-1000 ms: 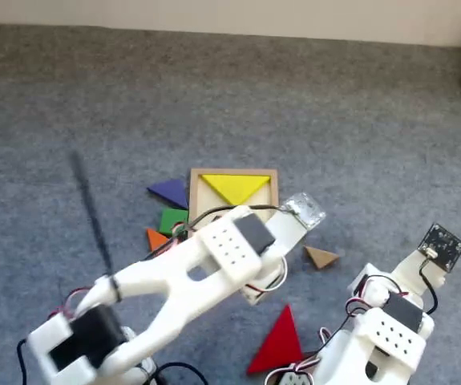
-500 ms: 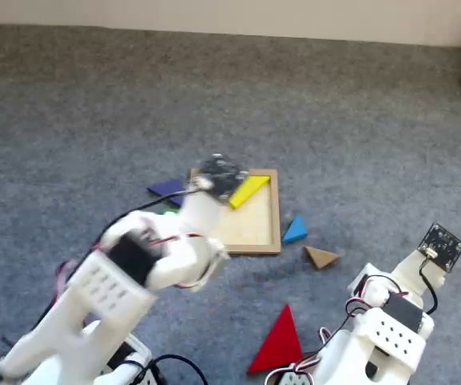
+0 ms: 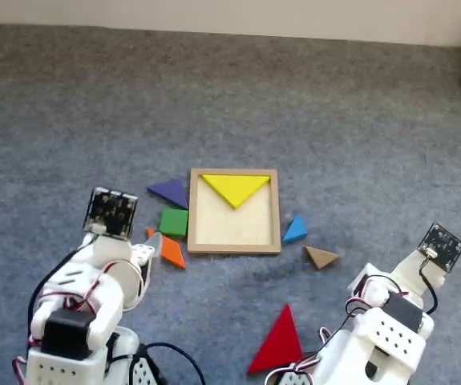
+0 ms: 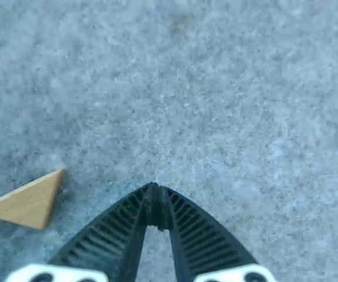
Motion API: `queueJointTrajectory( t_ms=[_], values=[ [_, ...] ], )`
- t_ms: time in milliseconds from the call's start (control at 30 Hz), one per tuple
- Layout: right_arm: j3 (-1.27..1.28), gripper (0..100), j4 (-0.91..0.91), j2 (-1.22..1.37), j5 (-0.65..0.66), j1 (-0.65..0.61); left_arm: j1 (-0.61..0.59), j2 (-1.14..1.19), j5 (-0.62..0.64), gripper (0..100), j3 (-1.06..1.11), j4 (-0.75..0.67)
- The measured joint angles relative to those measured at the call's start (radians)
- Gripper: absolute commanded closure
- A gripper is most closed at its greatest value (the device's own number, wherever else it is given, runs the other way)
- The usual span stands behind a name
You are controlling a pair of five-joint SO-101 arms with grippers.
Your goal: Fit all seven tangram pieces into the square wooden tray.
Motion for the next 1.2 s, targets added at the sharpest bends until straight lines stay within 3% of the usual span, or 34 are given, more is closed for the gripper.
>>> queueJointTrajectory(
  t_ms=[433, 667, 867, 1200],
  values=[
    [0.0, 99.5, 0.0, 0.0, 0.0, -0.086, -0.166, -0.109, -0.02, 84, 0.256, -0.009],
    [0.0, 99.5, 0.0, 0.0, 0.0, -0.184, -0.249, -0.11, -0.02, 84, 0.387, -0.157],
    [-0.051, 99.5, 0.051, 0.0, 0.0, -0.287, -0.334, -0.11, -0.02, 84, 0.39, -0.172],
    [-0.448, 99.5, 0.384, 0.0, 0.0, -0.399, -0.368, -0.11, -0.021, 84, 0.39, 0.04]
  ],
)
